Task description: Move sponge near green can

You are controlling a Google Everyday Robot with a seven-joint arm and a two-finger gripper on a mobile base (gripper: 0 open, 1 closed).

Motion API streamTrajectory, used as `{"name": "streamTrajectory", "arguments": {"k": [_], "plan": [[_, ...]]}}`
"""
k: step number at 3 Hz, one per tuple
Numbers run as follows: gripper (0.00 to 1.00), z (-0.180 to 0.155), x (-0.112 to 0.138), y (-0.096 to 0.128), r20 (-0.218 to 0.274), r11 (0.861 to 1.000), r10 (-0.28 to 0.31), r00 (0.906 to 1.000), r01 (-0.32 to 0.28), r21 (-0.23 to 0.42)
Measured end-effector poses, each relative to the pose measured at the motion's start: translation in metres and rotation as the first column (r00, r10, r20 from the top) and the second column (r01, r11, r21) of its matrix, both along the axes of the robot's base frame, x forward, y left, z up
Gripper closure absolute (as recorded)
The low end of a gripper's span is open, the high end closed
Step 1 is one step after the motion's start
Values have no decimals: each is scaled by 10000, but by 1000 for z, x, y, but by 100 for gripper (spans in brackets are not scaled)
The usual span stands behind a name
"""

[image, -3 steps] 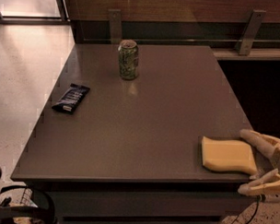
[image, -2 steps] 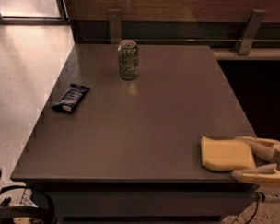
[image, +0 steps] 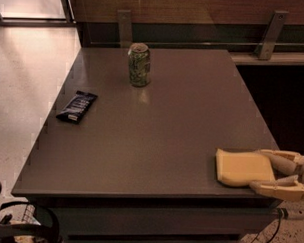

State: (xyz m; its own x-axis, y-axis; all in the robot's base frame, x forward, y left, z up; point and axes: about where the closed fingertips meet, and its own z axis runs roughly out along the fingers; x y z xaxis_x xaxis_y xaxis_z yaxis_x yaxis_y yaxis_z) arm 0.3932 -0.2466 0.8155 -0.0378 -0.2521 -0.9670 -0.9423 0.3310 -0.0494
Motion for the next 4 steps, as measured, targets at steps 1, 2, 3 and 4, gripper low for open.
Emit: {"name": "streamTrajectory", "arguments": {"k": [1, 2, 3, 4], "plan": [[100, 0, 0, 2, 2, 10000, 35, 10000, -35, 3], [100, 2, 2, 2, -18, 10000, 37, 10000, -37, -12], [100, 25, 43, -21, -304, 9980, -630, 9975, 630, 3], [100, 54, 93, -43, -456, 9920, -1258, 9910, 1259, 1]]}}
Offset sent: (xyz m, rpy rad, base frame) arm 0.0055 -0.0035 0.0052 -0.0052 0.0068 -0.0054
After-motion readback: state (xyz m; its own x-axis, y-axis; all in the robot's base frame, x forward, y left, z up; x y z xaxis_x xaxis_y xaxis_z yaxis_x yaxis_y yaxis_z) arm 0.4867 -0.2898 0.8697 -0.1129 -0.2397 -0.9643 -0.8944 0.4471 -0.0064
